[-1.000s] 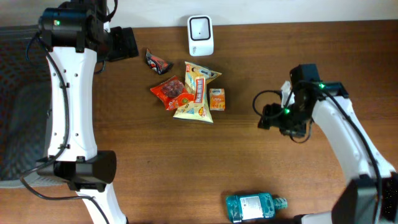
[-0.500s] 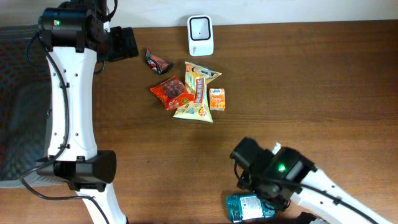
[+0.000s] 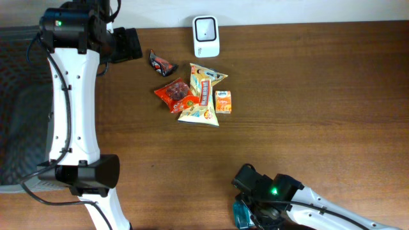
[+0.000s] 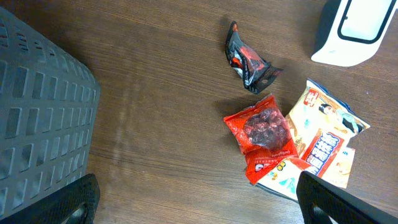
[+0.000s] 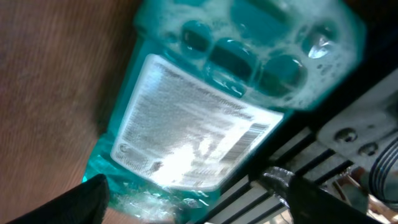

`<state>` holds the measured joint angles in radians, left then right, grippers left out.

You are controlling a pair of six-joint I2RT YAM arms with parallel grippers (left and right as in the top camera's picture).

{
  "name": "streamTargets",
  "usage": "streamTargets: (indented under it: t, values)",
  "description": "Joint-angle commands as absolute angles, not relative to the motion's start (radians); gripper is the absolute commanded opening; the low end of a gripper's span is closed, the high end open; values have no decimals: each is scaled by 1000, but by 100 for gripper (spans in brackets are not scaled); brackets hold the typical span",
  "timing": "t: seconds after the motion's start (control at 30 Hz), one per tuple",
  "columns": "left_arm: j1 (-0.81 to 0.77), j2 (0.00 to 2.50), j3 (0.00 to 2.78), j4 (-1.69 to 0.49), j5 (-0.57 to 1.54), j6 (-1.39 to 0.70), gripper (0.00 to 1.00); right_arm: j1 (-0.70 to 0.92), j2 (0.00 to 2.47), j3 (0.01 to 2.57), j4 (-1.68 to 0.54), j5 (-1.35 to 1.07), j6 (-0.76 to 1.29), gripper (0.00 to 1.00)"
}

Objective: Scan the item barcode

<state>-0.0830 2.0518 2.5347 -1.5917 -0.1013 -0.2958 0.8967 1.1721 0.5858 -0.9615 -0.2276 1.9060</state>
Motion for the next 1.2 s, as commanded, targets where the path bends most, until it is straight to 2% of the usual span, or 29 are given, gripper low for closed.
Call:
streamTargets:
  t: [0.0, 0.13, 0.27, 0.33, 0.37, 0.43, 0.53, 0.63, 0.67, 0.77, 0.83, 0.93, 1.03, 1.17]
  values:
    - [-85, 2053, 2534, -1591, -94, -302, 99, 902, 1169, 557, -908, -219, 1954, 95]
    - [-85, 2053, 2534, -1592, -94, -302, 99, 897, 1170, 526, -776, -144, 1954, 98]
    - [-85, 2053, 2534, -1592, -94, -302, 99, 805, 1202, 511, -712, -157, 1879, 98]
    - [-85, 2053, 2534, -1592, -94, -302, 99, 720, 1225, 511, -636, -138, 1710, 97]
    - [-85, 2053, 2534, -1592, -94, -302, 99, 639, 1250, 511, -591, -150, 1586, 97]
    - [-85, 2053, 2534, -1592, -94, -302, 99, 440, 1324, 512, -484, -188, 1301, 88]
    - [-85, 2053, 2534, -1592, -94, -302, 99, 219, 1473, 587, -396, -260, 950, 88]
    - [-85, 2053, 2534, -1592, -94, -302, 99, 99, 1618, 823, -552, -293, 657, 89]
    - [-85, 2053, 2534, -1592, -94, -302, 99, 83, 1642, 950, -666, -282, 540, 99]
    - [-85, 2053, 2534, -1592, -94, -302, 99, 75, 1641, 1295, -972, -114, 266, 98]
    - [-85, 2053, 2534, -1592, -94, -302, 99, 75, 1641, 1439, -1174, -44, 240, 98]
    - [-85, 2053, 2534, -1592, -94, -302, 99, 78, 1642, 1397, -1333, -46, 321, 98]
    - [-85, 2053, 2534, -1592, -94, -302, 99, 78, 1642, 1258, -1340, -62, 324, 99]
    - [-85, 2053, 2534, -1592, -94, -302, 99, 78, 1642, 1062, -1303, -93, 457, 98]
